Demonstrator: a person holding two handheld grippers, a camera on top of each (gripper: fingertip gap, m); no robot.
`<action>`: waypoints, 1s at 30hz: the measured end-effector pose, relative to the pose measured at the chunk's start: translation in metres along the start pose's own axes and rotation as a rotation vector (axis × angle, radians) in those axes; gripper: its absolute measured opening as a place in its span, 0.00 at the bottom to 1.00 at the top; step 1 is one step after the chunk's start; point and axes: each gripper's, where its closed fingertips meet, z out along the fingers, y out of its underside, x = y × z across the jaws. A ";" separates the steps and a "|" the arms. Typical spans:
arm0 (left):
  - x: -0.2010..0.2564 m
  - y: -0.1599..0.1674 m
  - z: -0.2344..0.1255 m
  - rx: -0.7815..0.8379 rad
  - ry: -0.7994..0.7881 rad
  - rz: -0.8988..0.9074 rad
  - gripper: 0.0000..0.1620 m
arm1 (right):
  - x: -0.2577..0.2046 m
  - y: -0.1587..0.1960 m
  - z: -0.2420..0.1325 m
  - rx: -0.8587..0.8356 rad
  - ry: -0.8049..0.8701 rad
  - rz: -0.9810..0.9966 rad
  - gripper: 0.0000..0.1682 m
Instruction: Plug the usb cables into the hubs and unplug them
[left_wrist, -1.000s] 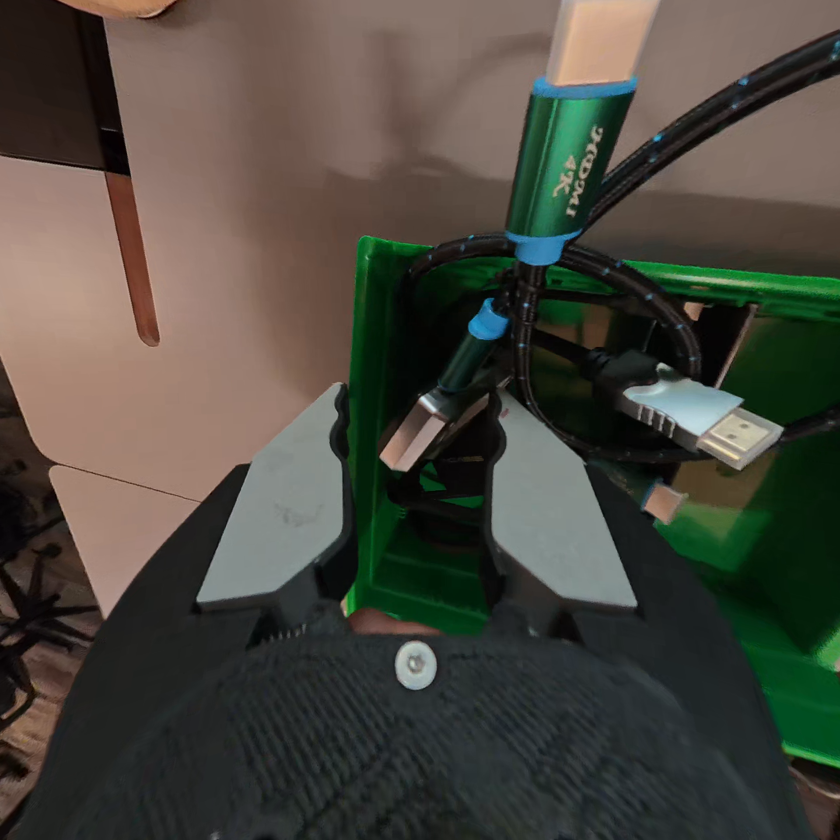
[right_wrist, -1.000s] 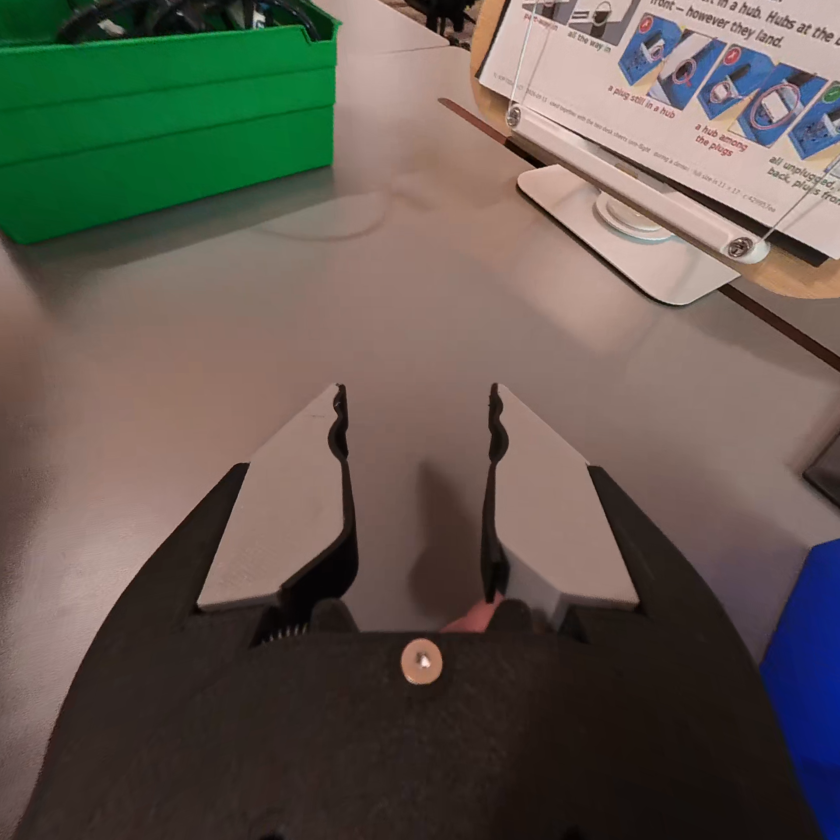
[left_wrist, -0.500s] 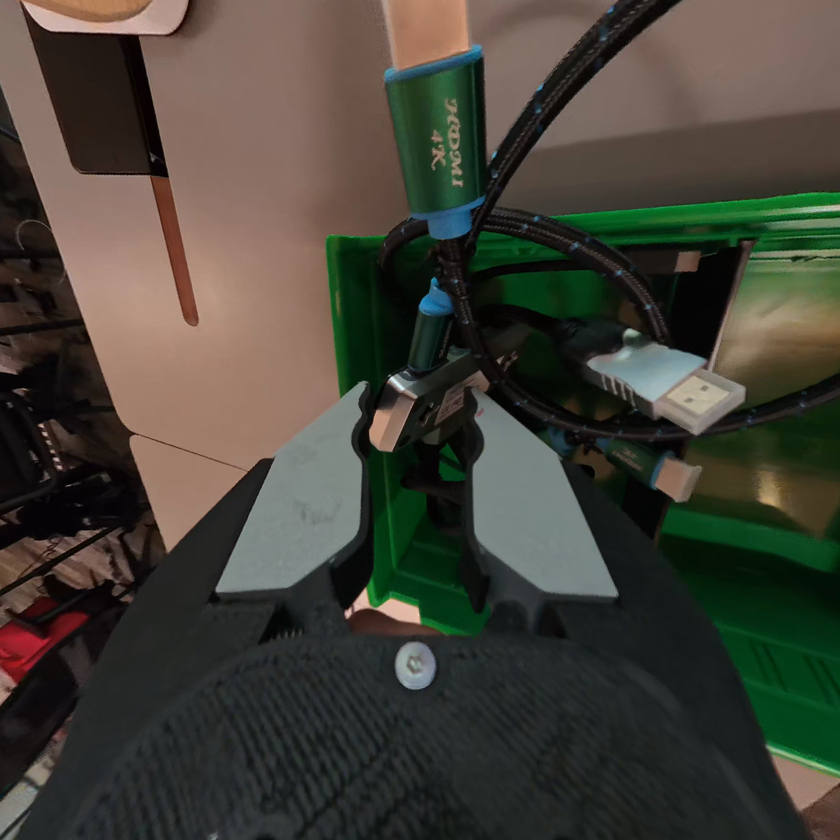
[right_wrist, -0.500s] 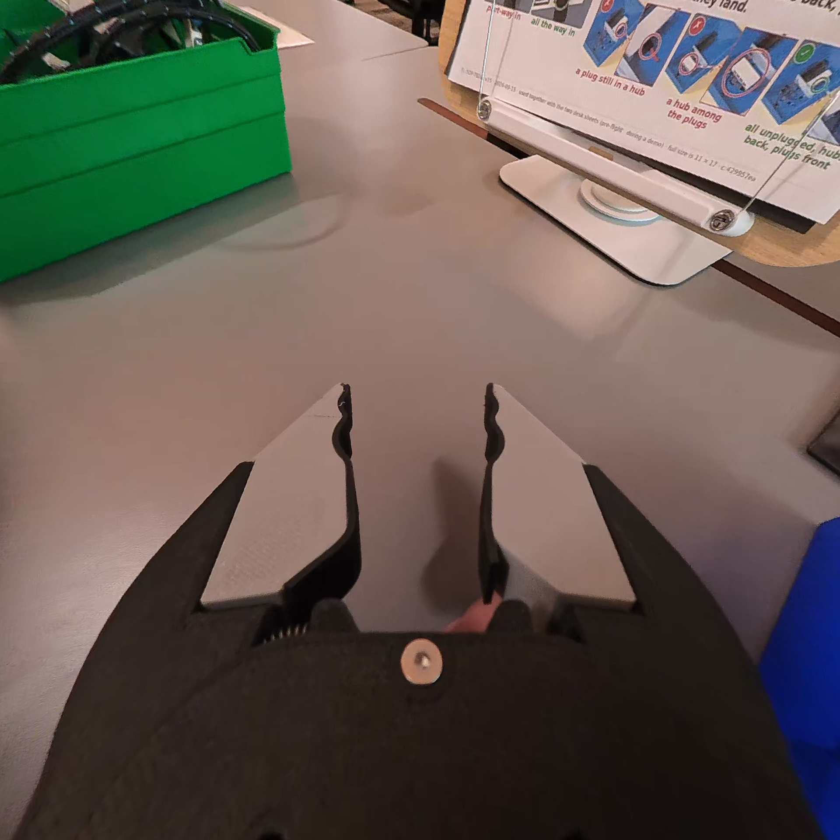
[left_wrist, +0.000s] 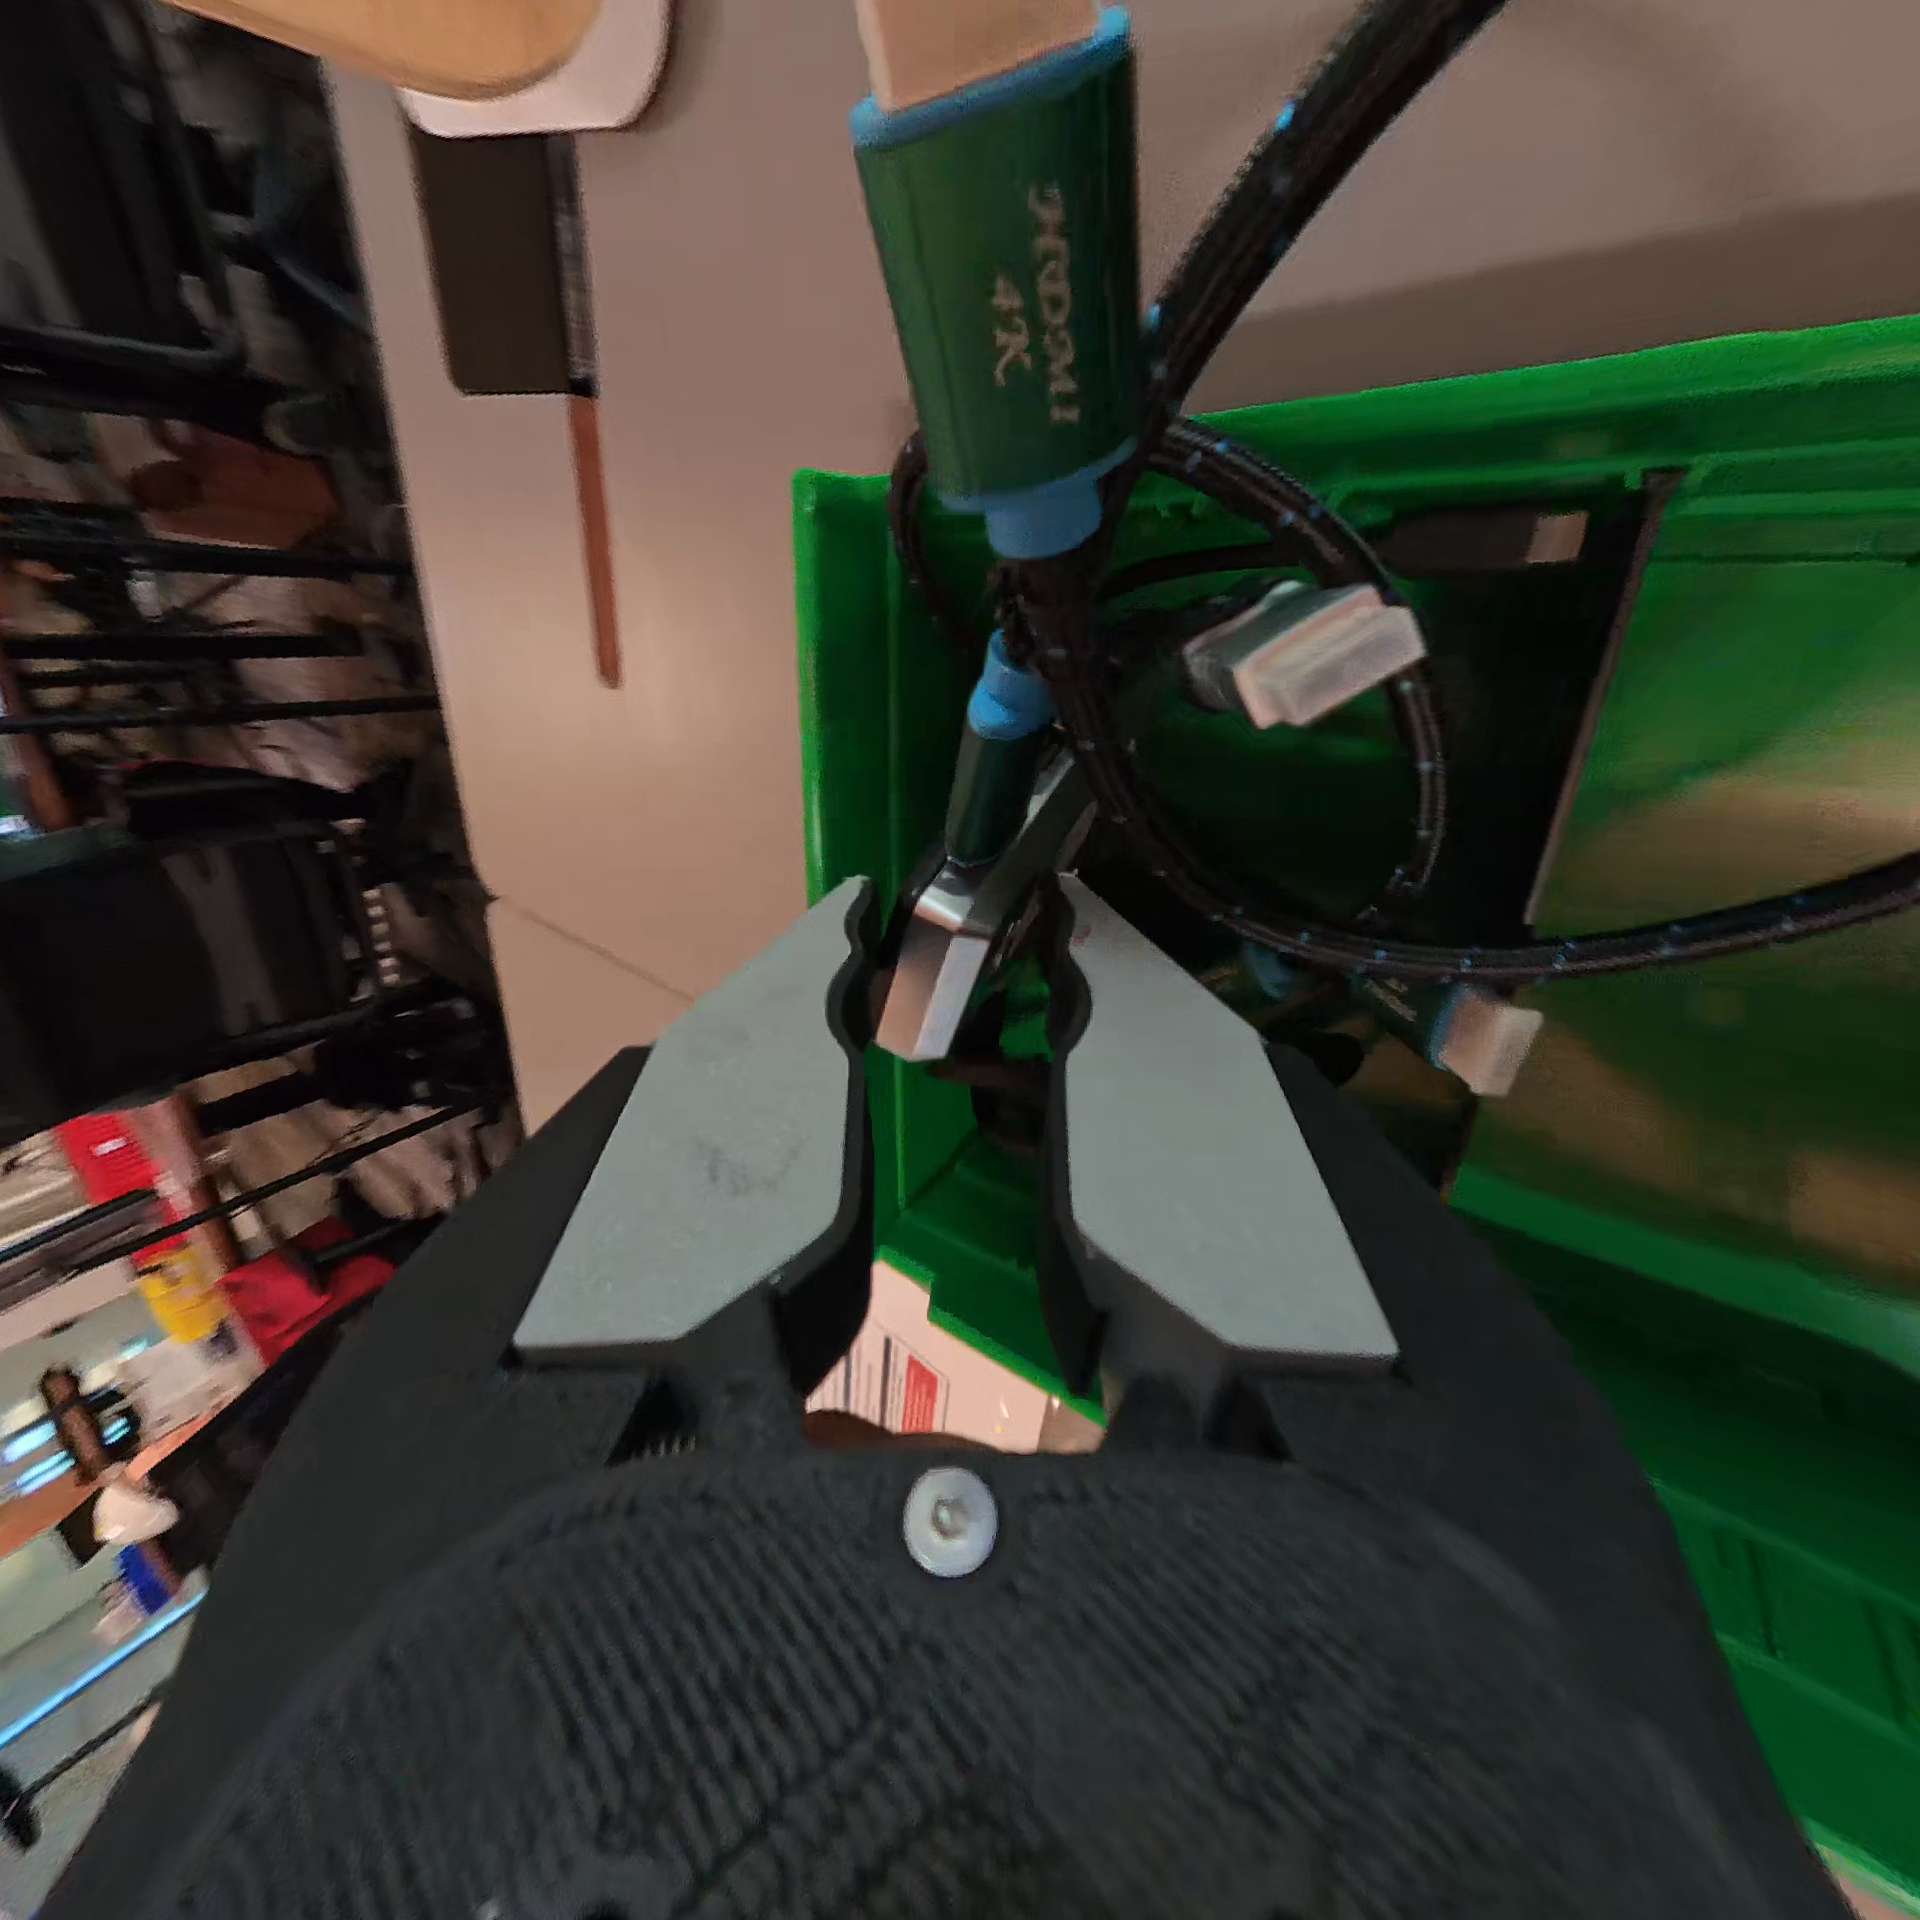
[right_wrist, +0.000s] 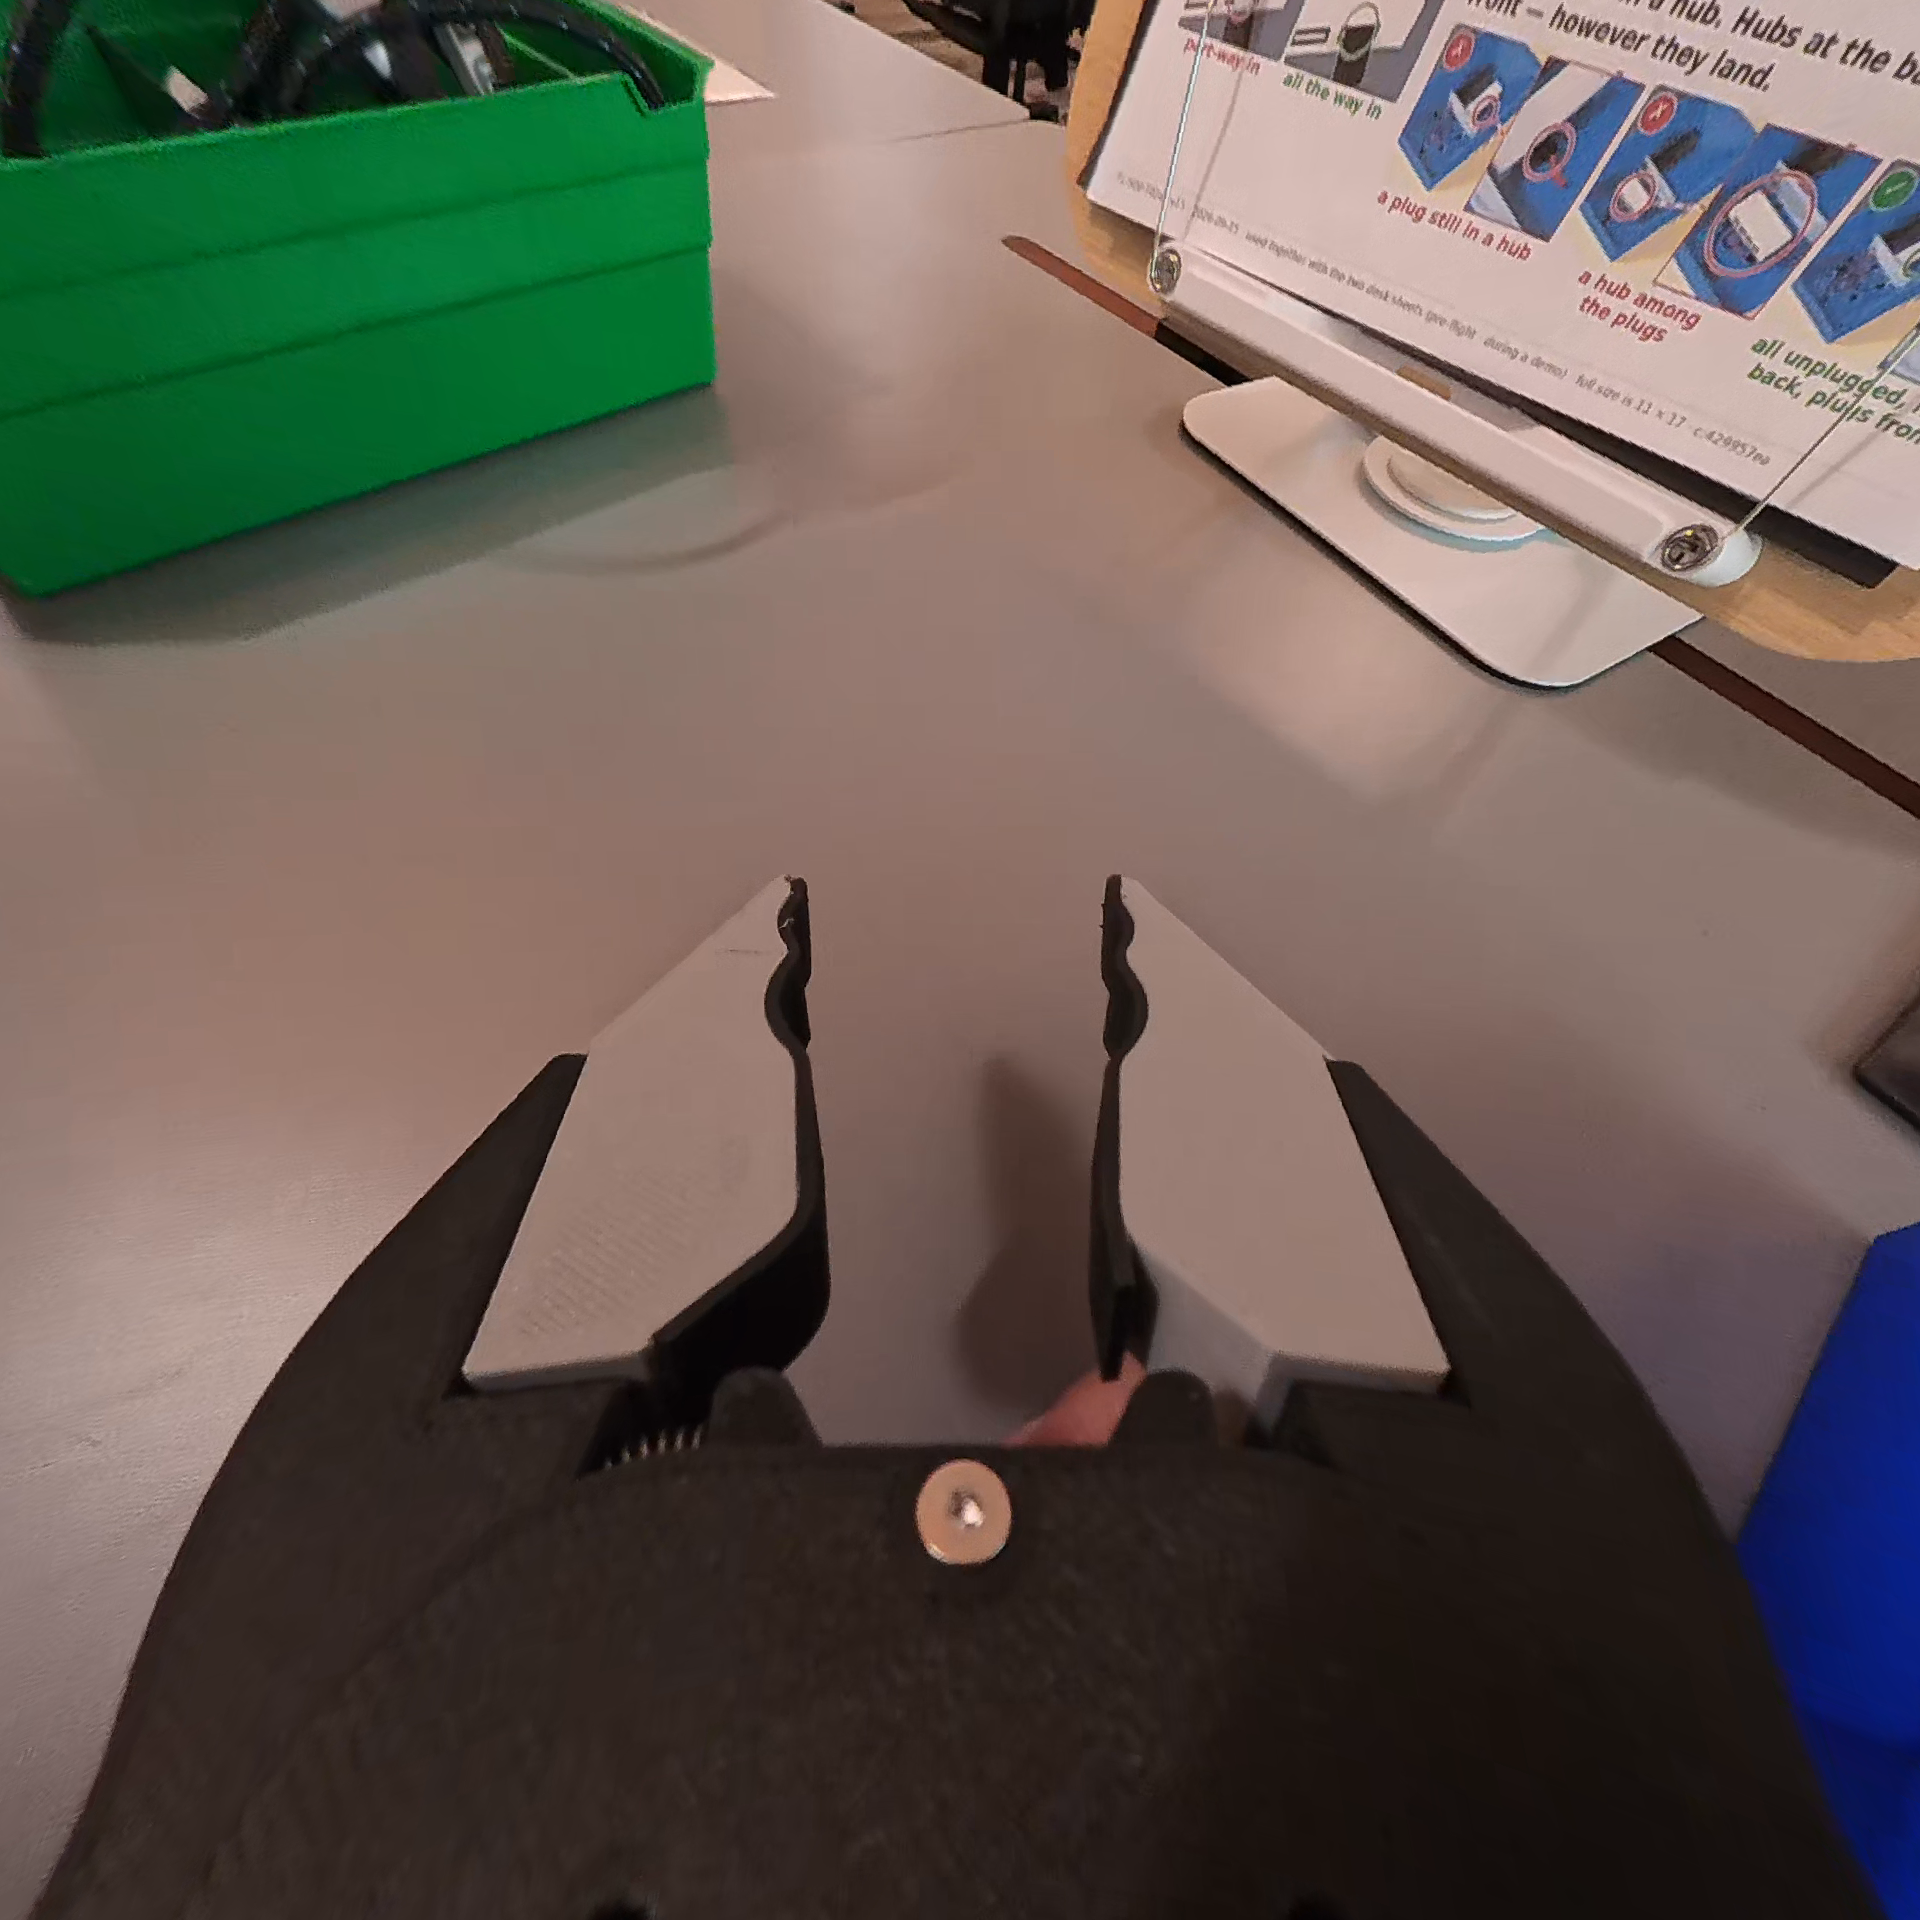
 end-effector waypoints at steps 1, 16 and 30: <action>0.000 0.000 -0.008 0.014 -0.058 -0.009 0.18 | -0.001 -0.002 -0.001 0.008 -0.002 -0.002 0.32; 0.007 0.021 -0.083 0.075 -0.604 -0.053 0.14 | -0.023 0.000 0.004 0.012 -0.077 -0.044 0.31; 0.006 -0.159 -0.183 0.221 -1.360 0.340 0.10 | -0.027 -0.057 -0.022 0.259 -0.188 0.120 0.33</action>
